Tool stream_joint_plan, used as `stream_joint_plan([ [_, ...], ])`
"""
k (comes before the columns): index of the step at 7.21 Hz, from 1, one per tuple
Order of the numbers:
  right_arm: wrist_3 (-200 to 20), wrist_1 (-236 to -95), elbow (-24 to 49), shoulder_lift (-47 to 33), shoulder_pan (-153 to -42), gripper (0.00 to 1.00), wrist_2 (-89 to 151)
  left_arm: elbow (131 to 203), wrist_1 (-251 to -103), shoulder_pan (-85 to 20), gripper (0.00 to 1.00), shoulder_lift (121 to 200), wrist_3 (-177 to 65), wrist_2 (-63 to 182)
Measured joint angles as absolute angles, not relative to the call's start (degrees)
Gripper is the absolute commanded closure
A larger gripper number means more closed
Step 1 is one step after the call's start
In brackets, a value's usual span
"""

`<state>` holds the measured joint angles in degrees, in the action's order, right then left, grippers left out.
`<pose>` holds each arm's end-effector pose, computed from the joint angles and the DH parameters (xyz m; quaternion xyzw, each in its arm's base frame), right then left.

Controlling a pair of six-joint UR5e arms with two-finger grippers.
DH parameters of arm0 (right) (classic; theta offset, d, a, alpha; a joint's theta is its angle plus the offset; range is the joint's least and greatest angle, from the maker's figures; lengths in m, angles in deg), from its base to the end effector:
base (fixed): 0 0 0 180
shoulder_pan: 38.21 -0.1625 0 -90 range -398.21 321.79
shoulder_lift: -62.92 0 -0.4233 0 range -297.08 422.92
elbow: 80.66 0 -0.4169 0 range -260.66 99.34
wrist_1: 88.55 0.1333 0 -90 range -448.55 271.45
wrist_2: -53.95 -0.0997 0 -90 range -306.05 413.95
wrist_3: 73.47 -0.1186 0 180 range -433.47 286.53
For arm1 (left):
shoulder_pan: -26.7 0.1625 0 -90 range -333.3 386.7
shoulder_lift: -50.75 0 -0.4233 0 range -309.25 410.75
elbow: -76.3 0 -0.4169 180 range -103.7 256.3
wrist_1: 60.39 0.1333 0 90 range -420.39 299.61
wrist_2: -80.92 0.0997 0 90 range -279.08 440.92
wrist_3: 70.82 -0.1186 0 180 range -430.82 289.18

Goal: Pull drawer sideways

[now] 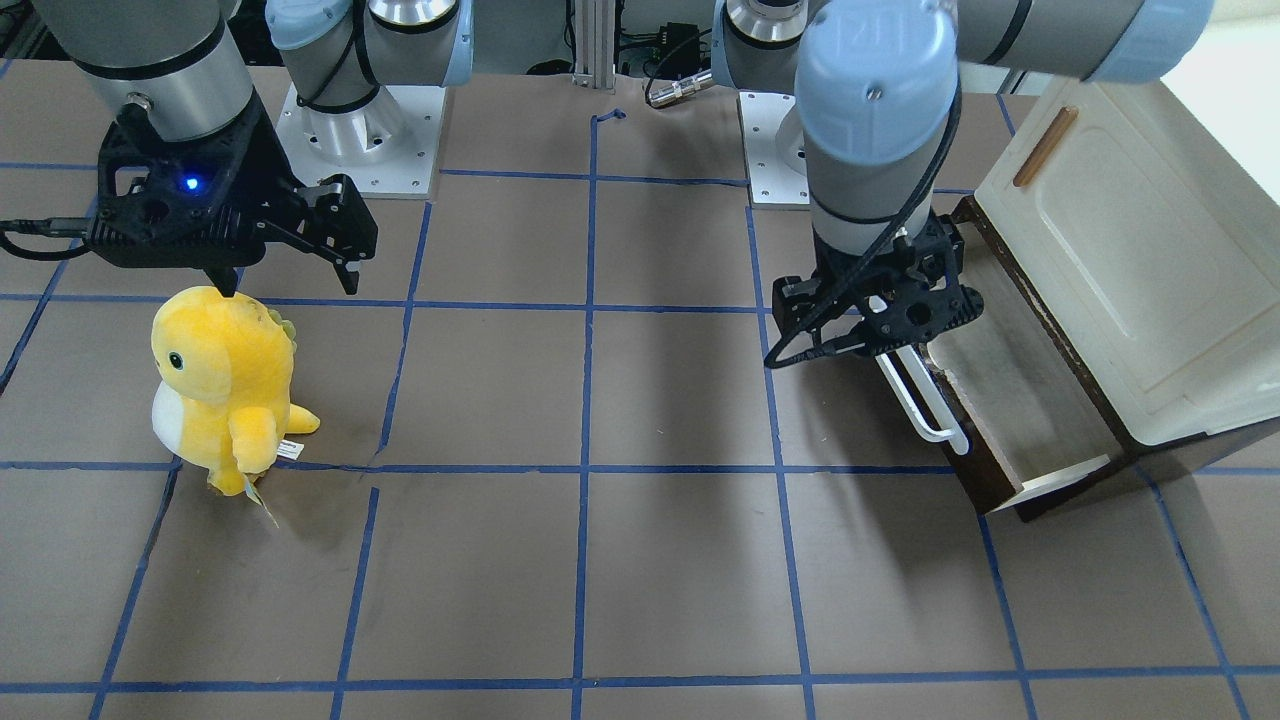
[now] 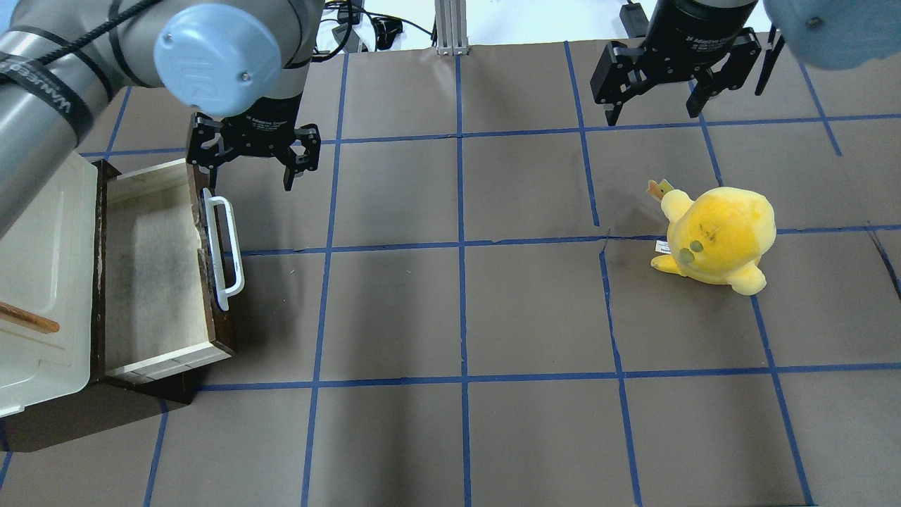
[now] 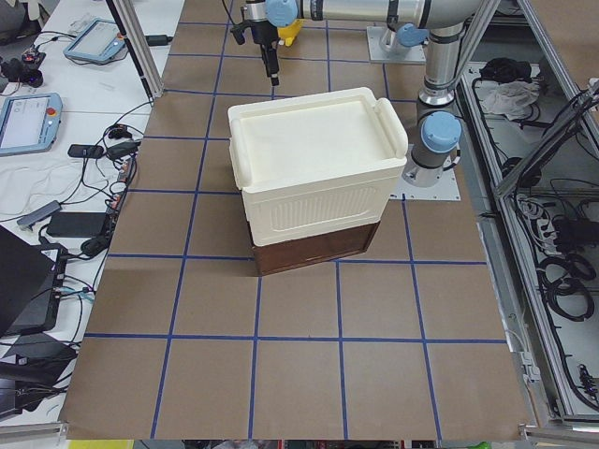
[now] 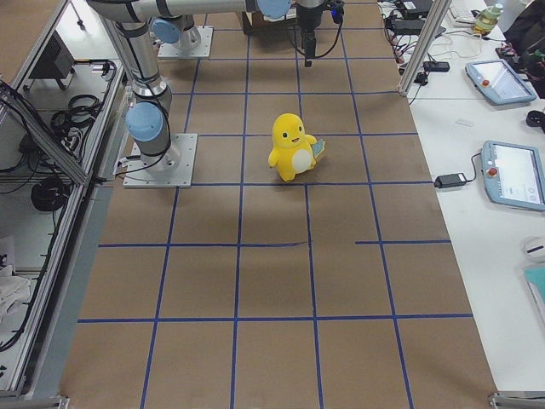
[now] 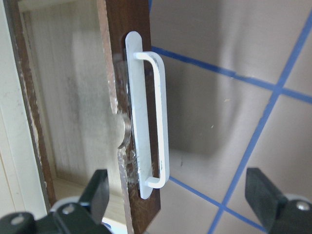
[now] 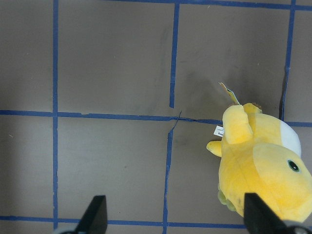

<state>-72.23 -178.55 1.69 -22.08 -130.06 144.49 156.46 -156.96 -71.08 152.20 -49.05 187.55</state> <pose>0.1501 -0.5539 0.4896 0.0268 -0.9994 0.0231 0.0046 -0.1774 -0.5645 0.4390 -0.1100 0.9809 0.0315 0.1575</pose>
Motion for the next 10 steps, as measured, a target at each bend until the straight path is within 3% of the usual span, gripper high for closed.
stream_joint_plan([
  [5,-72.2,-178.5,1.7,-22.1,-130.1,0.00,144.5,157.9,-157.1,-62.8,0.00,141.8,-70.7,174.8],
  [10,-72.2,-178.5,1.7,-22.1,-130.1,0.00,144.5,166.3,-151.6,-61.1,0.00,136.7,-74.3,172.6],
])
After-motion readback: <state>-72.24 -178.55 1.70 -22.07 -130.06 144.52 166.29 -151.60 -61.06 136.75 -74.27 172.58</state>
